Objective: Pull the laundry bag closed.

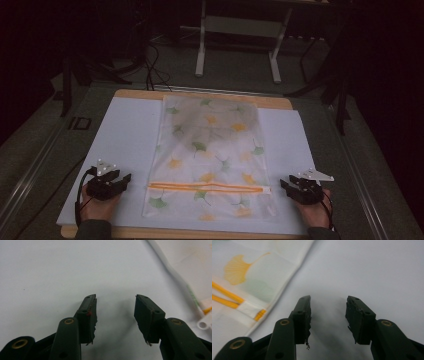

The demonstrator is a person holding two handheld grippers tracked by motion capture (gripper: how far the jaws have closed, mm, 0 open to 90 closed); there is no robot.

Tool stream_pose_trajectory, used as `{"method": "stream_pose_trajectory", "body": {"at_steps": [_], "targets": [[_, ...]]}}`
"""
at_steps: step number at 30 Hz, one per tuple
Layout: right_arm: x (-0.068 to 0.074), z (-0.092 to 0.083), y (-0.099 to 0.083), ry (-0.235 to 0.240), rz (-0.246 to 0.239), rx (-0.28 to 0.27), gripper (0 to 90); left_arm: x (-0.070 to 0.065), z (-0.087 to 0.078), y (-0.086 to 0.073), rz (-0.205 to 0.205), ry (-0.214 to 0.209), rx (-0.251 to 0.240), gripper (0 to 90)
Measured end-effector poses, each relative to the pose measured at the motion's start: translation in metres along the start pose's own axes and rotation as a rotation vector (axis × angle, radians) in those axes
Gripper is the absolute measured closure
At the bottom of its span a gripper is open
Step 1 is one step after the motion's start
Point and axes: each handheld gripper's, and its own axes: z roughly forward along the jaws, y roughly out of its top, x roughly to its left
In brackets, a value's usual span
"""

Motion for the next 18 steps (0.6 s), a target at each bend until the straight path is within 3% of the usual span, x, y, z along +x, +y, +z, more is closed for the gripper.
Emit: {"method": "stream_pose_trajectory", "body": {"at_steps": [4, 10, 14, 18], "targets": [[0.003, -0.003, 0.002, 0.018, -0.017, -0.004, 55.6, 0.001, -0.006, -0.001, 0.006, -0.034, -0.012, 57.6], [0.003, -0.008, 0.003, 0.006, -0.026, -0.021, 56.2, 0.002, -0.007, -0.001, 0.006, -0.074, -0.009, 62.0], [0.006, -0.009, 0.005, 0.032, -0.040, -0.023, 64.2, 0.001, -0.009, -0.001, 0.004, -0.109, -0.011, 63.4], [0.011, -0.009, 0.007, 0.030, -0.074, -0.025, 65.6, 0.001, -0.010, 0.000, 0.017, -0.140, -0.011, 66.1]]}}
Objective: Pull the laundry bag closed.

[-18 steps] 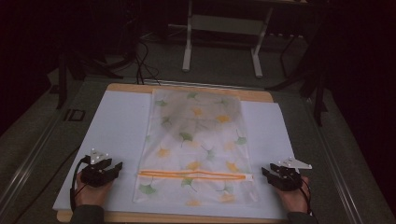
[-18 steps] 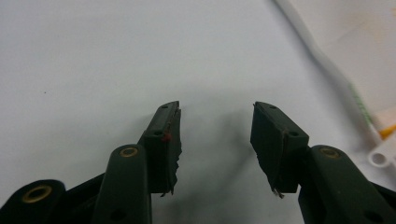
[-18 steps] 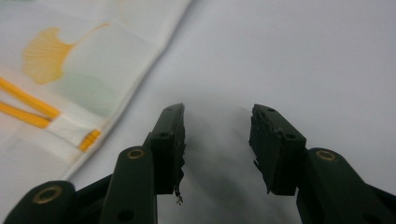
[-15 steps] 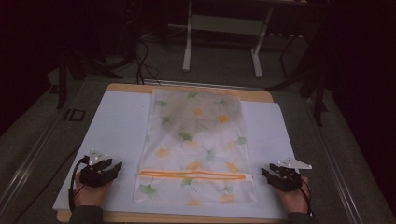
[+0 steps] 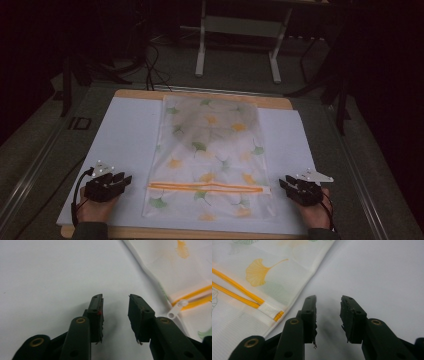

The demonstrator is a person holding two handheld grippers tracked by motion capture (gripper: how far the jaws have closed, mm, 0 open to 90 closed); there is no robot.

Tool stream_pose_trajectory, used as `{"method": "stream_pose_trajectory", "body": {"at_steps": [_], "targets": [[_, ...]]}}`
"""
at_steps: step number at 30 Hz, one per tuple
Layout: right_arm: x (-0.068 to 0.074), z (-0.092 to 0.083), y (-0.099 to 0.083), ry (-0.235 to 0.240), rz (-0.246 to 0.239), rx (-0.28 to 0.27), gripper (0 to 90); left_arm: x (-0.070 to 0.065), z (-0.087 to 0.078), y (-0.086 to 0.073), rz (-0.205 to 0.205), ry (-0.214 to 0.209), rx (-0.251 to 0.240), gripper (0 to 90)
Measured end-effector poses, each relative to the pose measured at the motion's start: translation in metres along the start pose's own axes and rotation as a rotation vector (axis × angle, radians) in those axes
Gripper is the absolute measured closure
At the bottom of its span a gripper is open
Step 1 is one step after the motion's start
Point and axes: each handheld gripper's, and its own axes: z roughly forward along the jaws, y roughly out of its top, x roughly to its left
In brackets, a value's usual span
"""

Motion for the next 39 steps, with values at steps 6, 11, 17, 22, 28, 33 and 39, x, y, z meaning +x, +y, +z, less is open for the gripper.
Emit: {"method": "stream_pose_trajectory", "body": {"at_steps": [6, 11, 17, 22, 28, 33, 39], "targets": [[0.002, -0.001, 0.002, 0.027, -0.004, -0.002, 66.2, -0.003, -0.003, 0.000, 0.011, -0.037, -0.001, 72.4], [0.008, 0.001, 0.006, 0.032, -0.026, 0.006, 69.4, -0.006, -0.005, -0.001, 0.030, -0.053, 0.003, 77.9], [0.012, 0.001, 0.008, 0.042, -0.043, 0.010, 69.3, -0.007, -0.004, -0.002, 0.044, -0.073, 0.021, 89.8], [0.015, 0.002, 0.011, 0.062, -0.050, 0.008, 68.8, -0.012, -0.005, -0.001, 0.063, -0.085, 0.031, 90.0], [0.021, 0.006, 0.015, 0.069, -0.075, 0.017, 68.9, -0.016, -0.004, -0.001, 0.089, -0.102, 0.043, 90.0], [0.024, 0.007, 0.018, 0.076, -0.091, 0.023, 69.0, -0.019, -0.007, -0.002, 0.094, -0.107, 0.042, 90.0], [0.026, 0.005, 0.023, 0.087, -0.097, 0.015, 69.0, -0.021, -0.007, -0.002, 0.101, -0.124, 0.040, 90.0]]}}
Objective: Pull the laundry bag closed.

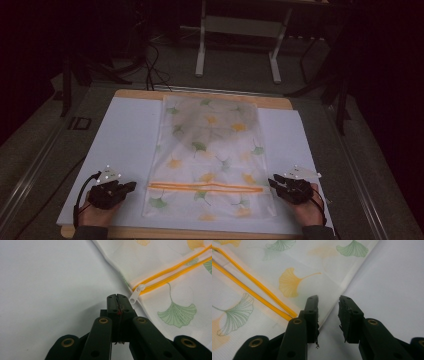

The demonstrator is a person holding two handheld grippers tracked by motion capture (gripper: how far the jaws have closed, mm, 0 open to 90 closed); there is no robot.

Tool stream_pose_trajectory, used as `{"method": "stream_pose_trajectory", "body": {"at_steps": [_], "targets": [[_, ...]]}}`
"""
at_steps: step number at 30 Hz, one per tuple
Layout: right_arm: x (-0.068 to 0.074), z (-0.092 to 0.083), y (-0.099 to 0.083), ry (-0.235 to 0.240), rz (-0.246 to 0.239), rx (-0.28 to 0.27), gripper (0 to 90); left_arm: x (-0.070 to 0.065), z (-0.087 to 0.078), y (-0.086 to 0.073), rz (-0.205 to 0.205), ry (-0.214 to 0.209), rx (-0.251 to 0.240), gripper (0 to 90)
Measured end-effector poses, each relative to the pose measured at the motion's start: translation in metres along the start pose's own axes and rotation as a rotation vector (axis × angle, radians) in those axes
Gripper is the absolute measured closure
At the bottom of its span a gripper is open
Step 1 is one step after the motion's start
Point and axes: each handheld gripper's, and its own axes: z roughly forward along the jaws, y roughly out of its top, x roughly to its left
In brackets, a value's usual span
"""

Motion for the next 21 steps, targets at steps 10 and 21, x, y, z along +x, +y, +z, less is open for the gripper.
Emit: {"method": "stream_pose_trajectory", "body": {"at_steps": [10, 21], "targets": [[0.002, -0.001, 0.012, 0.006, -0.030, -0.001, 68.2, -0.006, 0.003, 0.002, 0.021, -0.033, 0.010, 90.0], [0.006, 0.001, 0.019, 0.015, -0.043, -0.011, 67.1, -0.013, 0.010, 0.004, 0.056, -0.073, 0.043, 90.0]]}}
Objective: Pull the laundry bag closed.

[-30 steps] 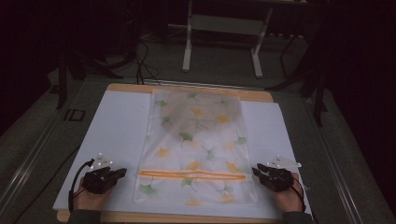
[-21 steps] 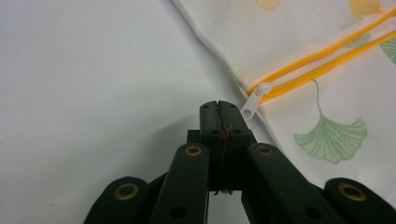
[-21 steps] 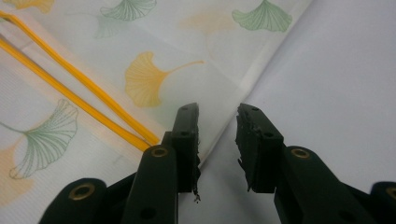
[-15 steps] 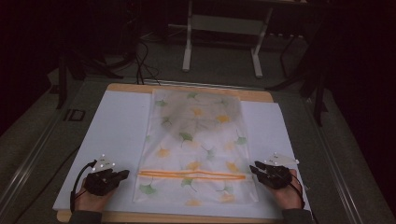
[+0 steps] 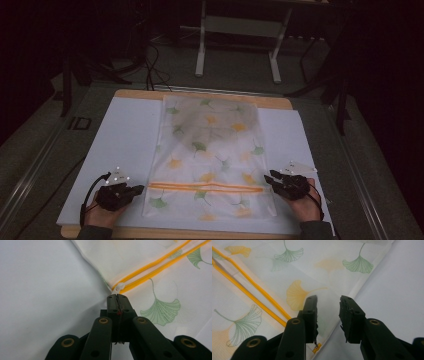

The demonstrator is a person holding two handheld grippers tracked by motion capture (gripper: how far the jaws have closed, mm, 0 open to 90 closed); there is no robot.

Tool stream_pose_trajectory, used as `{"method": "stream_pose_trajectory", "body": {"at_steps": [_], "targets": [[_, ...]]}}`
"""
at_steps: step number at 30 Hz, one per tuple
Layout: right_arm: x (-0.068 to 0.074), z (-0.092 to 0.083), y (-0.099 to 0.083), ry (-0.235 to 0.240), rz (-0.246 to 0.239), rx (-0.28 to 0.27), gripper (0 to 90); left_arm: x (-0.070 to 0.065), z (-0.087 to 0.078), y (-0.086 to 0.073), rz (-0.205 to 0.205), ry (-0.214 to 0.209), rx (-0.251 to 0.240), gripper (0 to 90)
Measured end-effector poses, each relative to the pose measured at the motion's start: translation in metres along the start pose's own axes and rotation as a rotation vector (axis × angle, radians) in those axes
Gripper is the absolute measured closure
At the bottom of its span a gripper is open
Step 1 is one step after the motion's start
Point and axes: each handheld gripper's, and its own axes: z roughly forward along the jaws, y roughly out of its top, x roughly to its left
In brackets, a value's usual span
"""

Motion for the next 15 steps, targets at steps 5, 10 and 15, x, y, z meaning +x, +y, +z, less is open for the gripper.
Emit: {"method": "stream_pose_trajectory", "body": {"at_steps": [5, 10, 15], "targets": [[-0.0005, -0.0008, 0.0016, 0.002, -0.002, -0.002, 66.9, -0.0014, 0.0034, 0.0001, 0.009, -0.013, 0.017, 90.0], [-0.0002, -0.0011, 0.0034, 0.001, -0.003, -0.005, 66.6, -0.0012, 0.0068, 0.0003, 0.013, -0.006, 0.033, 90.0], [0.0014, -0.0004, 0.0072, 0.007, -0.010, -0.013, 66.4, 0.0002, 0.0104, 0.0015, 0.014, 0.007, 0.040, 90.0]]}}
